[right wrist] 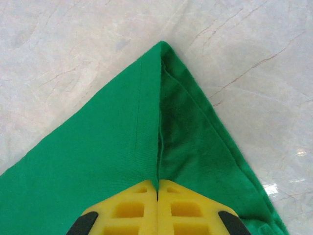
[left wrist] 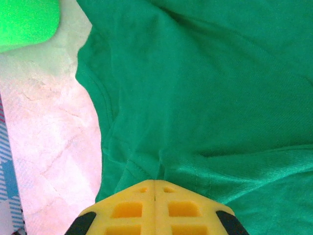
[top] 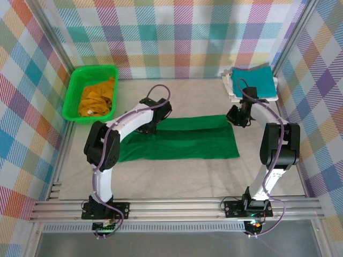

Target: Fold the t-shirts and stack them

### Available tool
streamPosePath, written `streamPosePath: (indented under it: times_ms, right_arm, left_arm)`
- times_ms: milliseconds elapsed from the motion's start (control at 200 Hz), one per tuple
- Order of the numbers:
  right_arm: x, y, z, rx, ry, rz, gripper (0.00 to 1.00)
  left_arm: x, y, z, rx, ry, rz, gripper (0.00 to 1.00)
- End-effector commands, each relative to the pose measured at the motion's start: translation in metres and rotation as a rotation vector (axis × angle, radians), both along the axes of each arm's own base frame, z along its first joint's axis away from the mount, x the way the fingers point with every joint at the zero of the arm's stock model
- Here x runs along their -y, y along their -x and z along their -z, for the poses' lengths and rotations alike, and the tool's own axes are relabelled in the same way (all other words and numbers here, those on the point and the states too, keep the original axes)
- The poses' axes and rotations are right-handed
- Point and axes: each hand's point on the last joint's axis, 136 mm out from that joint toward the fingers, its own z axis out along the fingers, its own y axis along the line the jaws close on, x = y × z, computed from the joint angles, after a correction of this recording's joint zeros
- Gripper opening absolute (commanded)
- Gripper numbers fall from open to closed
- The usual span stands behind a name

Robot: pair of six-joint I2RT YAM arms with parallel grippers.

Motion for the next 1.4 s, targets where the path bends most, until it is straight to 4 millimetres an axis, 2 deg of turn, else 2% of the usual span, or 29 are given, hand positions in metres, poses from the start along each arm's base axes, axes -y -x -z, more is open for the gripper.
streamPosePath:
  times_ms: [0, 45, 110, 220, 295, 465, 515, 565, 655, 795, 845, 945, 1120, 1205, 1395]
  right_arm:
    - [0.007, 0.009, 0.009, -0.024, 0.025, 0.004, 0.00]
    - [0.008, 0.011, 0.016, -0.039, 0.026, 0.005, 0.00]
    - [0.008, 0.012, 0.024, -0.059, 0.028, 0.007, 0.11]
    - [0.008, 0.013, 0.024, -0.068, 0.022, 0.008, 0.14]
    - [0.012, 0.010, 0.015, -0.050, 0.041, 0.022, 0.21]
    - [0.015, 0.001, -0.008, 0.000, 0.060, 0.023, 0.32]
    - [0.012, -0.001, -0.015, 0.020, 0.050, 0.018, 0.32]
    - [0.006, -0.003, -0.020, 0.045, 0.044, 0.002, 0.32]
    - [-0.014, -0.008, -0.025, 0.087, 0.042, -0.070, 0.27]
    - [-0.047, -0.010, -0.012, 0.049, 0.041, -0.175, 0.09]
    - [-0.051, -0.010, -0.004, 0.036, 0.041, -0.180, 0.05]
    - [-0.052, -0.009, 0.011, 0.006, 0.044, -0.171, 0.02]
    - [-0.050, -0.009, 0.037, -0.045, 0.055, -0.177, 0.00]
    - [-0.052, -0.005, 0.047, -0.078, 0.036, -0.186, 0.00]
    - [-0.041, 0.019, 0.061, -0.129, 0.043, -0.121, 0.00]
  left_arm:
    - [-0.002, 0.015, 0.013, -0.036, -0.025, 0.004, 0.00]
    - [-0.001, 0.017, 0.021, -0.053, -0.029, 0.004, 0.00]
    - [0.000, 0.020, 0.029, -0.072, -0.043, 0.007, 0.04]
    - [0.005, 0.019, 0.019, -0.042, -0.047, 0.020, 0.17]
    - [0.015, 0.015, 0.000, -0.003, 0.017, 0.027, 0.22]
    - [0.054, 0.011, -0.062, 0.079, 0.279, 0.080, 0.29]
    - [0.056, 0.007, -0.078, 0.130, 0.307, 0.091, 0.30]
    - [0.049, 0.000, -0.083, 0.192, 0.302, 0.091, 0.37]
    - [0.027, -0.018, -0.067, 0.204, 0.313, 0.013, 0.35]
    - [-0.006, -0.040, -0.017, 0.164, 0.310, -0.132, 0.25]
    - [-0.011, -0.045, 0.001, 0.143, 0.346, -0.173, 0.21]
    - [-0.020, -0.048, 0.027, 0.129, 0.385, -0.249, 0.20]
    - [-0.037, -0.041, 0.061, 0.105, 0.353, -0.344, 0.17]
    - [-0.040, -0.033, 0.080, 0.067, 0.371, -0.404, 0.10]
    - [-0.044, -0.008, 0.104, 0.038, 0.390, -0.501, 0.04]
